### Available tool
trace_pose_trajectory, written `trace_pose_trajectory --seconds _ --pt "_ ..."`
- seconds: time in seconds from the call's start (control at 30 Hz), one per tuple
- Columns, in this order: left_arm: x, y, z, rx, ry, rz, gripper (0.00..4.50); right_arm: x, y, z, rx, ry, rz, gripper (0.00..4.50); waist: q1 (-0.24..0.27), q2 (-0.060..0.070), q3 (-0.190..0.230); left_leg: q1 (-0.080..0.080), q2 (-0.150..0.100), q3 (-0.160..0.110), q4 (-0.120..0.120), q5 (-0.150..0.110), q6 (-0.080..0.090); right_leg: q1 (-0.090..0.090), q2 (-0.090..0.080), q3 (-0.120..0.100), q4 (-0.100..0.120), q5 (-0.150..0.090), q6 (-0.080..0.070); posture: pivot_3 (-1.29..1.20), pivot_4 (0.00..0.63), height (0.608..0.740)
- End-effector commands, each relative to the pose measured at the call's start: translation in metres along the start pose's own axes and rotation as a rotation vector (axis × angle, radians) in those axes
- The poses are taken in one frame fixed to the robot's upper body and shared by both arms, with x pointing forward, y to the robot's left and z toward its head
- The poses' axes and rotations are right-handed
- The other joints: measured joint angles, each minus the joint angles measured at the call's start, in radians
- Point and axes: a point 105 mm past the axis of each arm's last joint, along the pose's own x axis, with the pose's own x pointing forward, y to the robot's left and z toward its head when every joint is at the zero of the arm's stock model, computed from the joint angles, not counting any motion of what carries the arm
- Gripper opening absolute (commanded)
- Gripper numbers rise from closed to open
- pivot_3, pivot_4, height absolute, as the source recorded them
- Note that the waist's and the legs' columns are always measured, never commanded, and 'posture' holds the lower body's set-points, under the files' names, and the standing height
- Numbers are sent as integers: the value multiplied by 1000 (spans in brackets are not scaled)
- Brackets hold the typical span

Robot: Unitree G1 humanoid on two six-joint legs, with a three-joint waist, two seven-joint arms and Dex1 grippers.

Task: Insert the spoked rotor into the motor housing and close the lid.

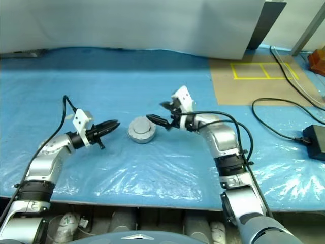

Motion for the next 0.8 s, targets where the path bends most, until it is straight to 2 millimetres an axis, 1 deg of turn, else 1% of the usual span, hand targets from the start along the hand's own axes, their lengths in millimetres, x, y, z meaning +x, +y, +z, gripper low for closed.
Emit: trace_pose_trajectory --seconds 0.03,0.13,0.17,0.27,0.37,0.5,0.67,0.77,0.8 --pt "-2 -9 11 13 -32 -17 589 16 15 -2 -61 11 94 4470 0 -1 0 0 0 0 0 0 0 0 0 0 0 0 0 0 150 740" --pt "-4 -12 11 0 -37 -6 589 28 15 -28 -92 89 112 4470 1 -1 1 0 0 0 1 0 0 0 0 0 1 0 0 0 150 740" --pt "-6 -14 12 -12 -37 -7 589 31 16 -33 -91 99 122 4470 0 -2 1 -1 0 0 2 0 0 0 0 0 1 0 0 0 150 740" --pt "-10 -15 11 -11 -23 -10 589 37 16 -40 -102 109 140 4470 -1 -2 2 -1 0 0 5 0 0 0 0 0 3 0 0 0 150 740" --pt "-13 -12 10 -9 -16 15 589 43 12 -45 -132 109 116 4470 -5 -2 2 -1 1 -1 5 0 0 0 0 0 4 0 0 0 150 740" --pt "-14 -13 8 -1 -5 23 589 44 12 -58 -162 143 123 4470 -12 -3 2 -1 1 -1 6 0 0 0 0 0 4 0 0 0 150 740" --pt "-15 -10 8 4 -9 43 589 43 18 -72 -193 179 154 4470 -19 -3 2 -1 1 -1 8 0 0 1 0 0 5 0 0 0 150 740" --pt "-14 -9 9 7 -11 46 589 42 23 -69 -216 148 181 3866 -22 -3 2 0 1 -1 10 0 0 2 0 0 6 0 0 0 150 740" --pt "-14 -9 10 7 -13 47 589 42 24 -70 -224 149 185 3482 -22 -3 2 0 1 -1 10 0 0 2 0 0 6 0 0 0 150 740"
